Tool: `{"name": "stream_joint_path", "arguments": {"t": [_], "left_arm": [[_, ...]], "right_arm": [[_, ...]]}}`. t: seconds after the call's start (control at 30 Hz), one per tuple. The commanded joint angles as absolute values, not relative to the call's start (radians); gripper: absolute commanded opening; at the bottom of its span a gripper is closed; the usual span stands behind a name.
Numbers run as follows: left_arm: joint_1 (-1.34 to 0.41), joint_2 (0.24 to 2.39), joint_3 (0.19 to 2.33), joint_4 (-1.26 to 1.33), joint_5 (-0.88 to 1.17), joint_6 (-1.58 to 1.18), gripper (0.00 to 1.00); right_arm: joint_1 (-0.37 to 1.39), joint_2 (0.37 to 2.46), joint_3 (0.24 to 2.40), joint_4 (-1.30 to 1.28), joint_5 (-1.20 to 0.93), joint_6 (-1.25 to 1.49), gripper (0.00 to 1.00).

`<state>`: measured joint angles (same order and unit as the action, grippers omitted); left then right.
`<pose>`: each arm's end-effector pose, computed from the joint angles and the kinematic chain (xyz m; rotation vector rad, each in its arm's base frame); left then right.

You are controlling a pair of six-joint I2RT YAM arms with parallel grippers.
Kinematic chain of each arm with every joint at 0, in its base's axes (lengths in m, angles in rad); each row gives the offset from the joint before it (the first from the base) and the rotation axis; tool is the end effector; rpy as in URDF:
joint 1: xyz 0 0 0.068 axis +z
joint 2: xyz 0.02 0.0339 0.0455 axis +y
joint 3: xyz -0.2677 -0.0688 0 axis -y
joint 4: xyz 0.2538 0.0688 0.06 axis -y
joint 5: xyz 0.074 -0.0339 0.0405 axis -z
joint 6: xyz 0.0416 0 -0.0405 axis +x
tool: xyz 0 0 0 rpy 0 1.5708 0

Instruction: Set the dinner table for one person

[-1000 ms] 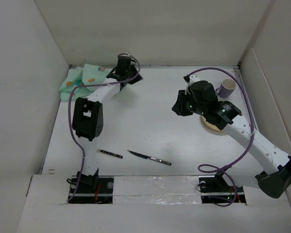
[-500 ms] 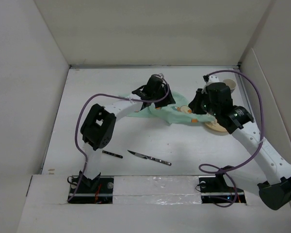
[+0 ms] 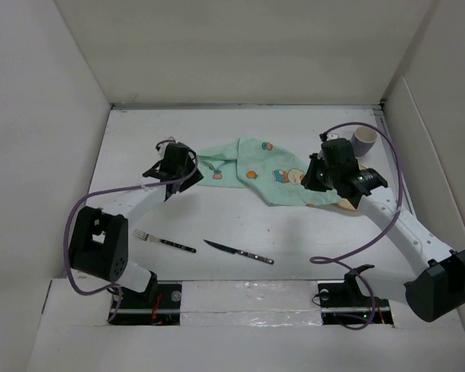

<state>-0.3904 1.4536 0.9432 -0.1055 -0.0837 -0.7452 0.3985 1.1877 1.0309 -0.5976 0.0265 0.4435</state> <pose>0.3099 -0.1238 0.2410 -0.4426 2.1939 -0.5436 0.2439 0.1015 0.3023 0.0666 2.3568 0.3882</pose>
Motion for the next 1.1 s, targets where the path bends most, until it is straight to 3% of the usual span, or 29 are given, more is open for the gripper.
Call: {"name": "stream_joint_path", "arguments": {"t": [0.0, 0.17, 0.33, 0.57, 0.67, 0.93, 1.07], "left_arm": [[-0.331, 1.48, 0.861, -0.069, -0.048, -0.766, 0.41], [-0.331, 1.65, 0.958, -0.115, -0.057, -0.724, 0.41], [-0.36, 1.736, 1.012, -0.13, -0.092, -0.704, 0.42], [-0.374, 1.816, 1.075, -0.176, -0.147, -0.693, 0.38], [-0.374, 1.824, 1.074, -0.189, -0.184, -0.689, 0.36], [-0.374, 1.878, 1.13, -0.202, -0.267, -0.677, 0.24], [-0.374, 1.89, 1.153, -0.204, -0.272, -0.667, 0.06]], "right_arm": [[0.396, 1.164, 1.032, -0.523, -0.04, 0.462, 0.0], [0.396, 1.17, 1.038, -0.535, -0.061, 0.456, 0.02], [0.396, 1.14, 1.014, -0.538, -0.051, 0.449, 0.22], [0.396, 1.126, 0.963, -0.519, -0.044, 0.454, 0.26], [0.396, 1.137, 0.937, -0.479, -0.06, 0.442, 0.32], [0.411, 1.305, 0.913, -0.428, -0.15, 0.394, 0.45], [0.491, 1.411, 0.955, -0.413, -0.095, 0.367, 0.5]]}}
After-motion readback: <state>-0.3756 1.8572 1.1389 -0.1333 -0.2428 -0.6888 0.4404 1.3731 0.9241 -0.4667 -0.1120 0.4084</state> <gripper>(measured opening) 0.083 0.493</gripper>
